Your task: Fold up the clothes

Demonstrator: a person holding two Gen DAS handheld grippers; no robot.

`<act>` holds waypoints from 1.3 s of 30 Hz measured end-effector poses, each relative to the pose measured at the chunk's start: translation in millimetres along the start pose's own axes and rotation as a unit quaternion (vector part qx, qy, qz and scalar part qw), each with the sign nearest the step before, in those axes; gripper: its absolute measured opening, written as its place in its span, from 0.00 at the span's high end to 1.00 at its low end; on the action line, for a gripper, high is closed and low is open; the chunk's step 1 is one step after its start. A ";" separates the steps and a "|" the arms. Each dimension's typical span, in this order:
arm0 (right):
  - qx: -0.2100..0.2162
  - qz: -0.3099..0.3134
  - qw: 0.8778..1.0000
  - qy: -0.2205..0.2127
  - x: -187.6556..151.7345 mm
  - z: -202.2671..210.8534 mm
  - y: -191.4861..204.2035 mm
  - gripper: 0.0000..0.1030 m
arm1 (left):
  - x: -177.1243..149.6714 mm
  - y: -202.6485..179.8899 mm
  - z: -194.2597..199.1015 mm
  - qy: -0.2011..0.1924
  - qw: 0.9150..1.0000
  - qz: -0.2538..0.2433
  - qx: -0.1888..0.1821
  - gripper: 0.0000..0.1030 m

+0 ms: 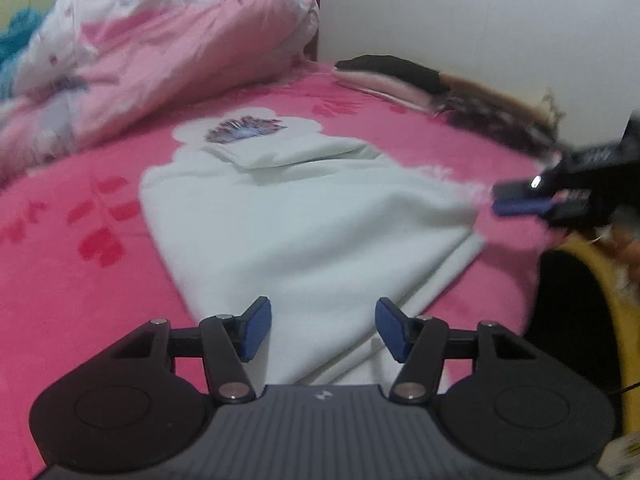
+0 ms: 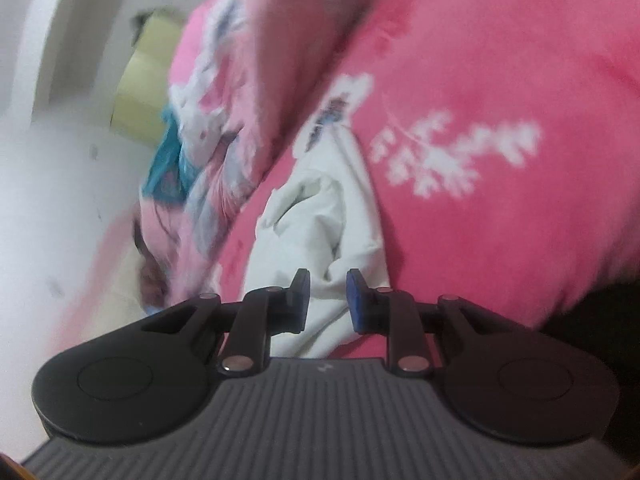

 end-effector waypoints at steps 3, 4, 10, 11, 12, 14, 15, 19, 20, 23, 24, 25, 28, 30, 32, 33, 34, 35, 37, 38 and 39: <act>-0.022 0.107 0.994 -0.011 7.4 -7.1 25.3 0.81 | -4.9 0.1 1.5 -0.011 1.000 0.004 0.008 0.44; -0.016 0.111 0.994 -0.008 10.5 -12.1 26.1 0.81 | -5.8 0.4 1.8 -0.014 1.000 0.006 0.008 0.44; -0.002 0.084 0.996 0.026 38.2 -53.0 15.6 0.81 | -5.2 3.0 4.8 -0.019 0.999 0.019 0.017 0.47; 0.001 0.094 0.995 0.025 44.1 -57.1 19.9 0.81 | -4.1 4.4 6.3 -0.021 0.999 0.021 0.017 0.47; 0.002 0.112 0.993 0.028 49.3 -62.0 25.8 0.81 | -3.0 6.1 7.8 -0.024 0.999 0.023 0.018 0.47; 0.000 0.156 0.987 0.035 59.1 -73.5 38.5 0.79 | -1.0 9.8 10.4 -0.029 0.999 0.028 0.019 0.47; -0.005 0.187 0.982 0.038 63.0 -82.3 46.2 0.75 | 0.5 12.9 11.5 -0.033 0.999 0.033 0.021 0.47; -0.009 0.318 0.946 0.056 63.6 -123.1 81.6 0.71 | 4.5 27.8 8.5 -0.040 0.997 0.056 0.028 0.47; -0.004 0.349 0.935 0.063 61.0 -133.4 89.5 0.70 | 5.0 32.6 6.0 -0.040 0.997 0.063 0.028 0.47; -0.011 0.439 0.893 0.099 45.6 -168.2 100.5 0.64 | 4.4 47.0 -2.9 -0.033 0.995 0.091 0.022 0.47; -0.015 0.465 0.878 0.112 40.2 -179.2 102.3 0.64 | 3.7 51.8 -6.1 -0.030 0.994 0.102 0.018 0.47; -0.018 0.484 0.866 0.123 37.0 -188.3 101.8 0.66 | 1.6 56.7 -8.9 -0.026 0.993 0.116 0.009 0.46; -0.026 0.469 0.873 0.131 51.7 -205.1 92.3 0.94 | -5.8 71.5 -16.4 -0.013 0.987 0.161 -0.023 0.44; -0.015 0.413 0.903 0.115 78.5 -207.7 86.8 0.96 | -8.8 76.0 -18.3 -0.011 0.984 0.174 -0.037 0.43; -0.008 0.334 0.938 0.097 109.1 -210.8 70.6 0.96 | -11.5 79.8 -19.7 -0.011 0.982 0.184 -0.050 0.42; -0.005 0.292 0.952 0.089 124.2 -212.4 61.8 0.96 | -12.9 81.7 -20.3 -0.010 0.980 0.189 -0.056 0.42; -0.007 0.248 0.965 0.091 133.0 -217.1 46.0 0.96 | -14.2 83.6 -21.0 -0.010 0.979 0.194 -0.063 0.42; -0.010 0.202 0.975 0.095 139.7 -222.7 28.2 0.96 | -15.6 85.6 -21.7 -0.009 0.977 0.199 -0.069 0.42; -0.005 0.103 0.989 0.102 148.8 -230.3 -4.8 0.92 | -17.1 87.7 -22.3 -0.009 0.976 0.204 -0.077 0.41; 0.007 0.049 0.993 0.105 149.9 -231.3 -19.2 0.92 | -16.4 87.5 -22.4 -0.008 0.976 0.202 -0.077 0.41; 0.018 -0.005 0.994 0.107 151.3 -232.2 -33.5 0.92 | -16.2 86.8 -20.7 -0.009 0.977 0.199 -0.073 0.41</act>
Point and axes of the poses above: each gripper's, at about its wrist camera, not at the fingertips, and z roughly against the way its jaws point, y to its left, x to its top, the point moved 8 cm from there along -z, roughly the way its jaws point, and after that the axes turned 3 degrees about z, right-handed, at the moved point
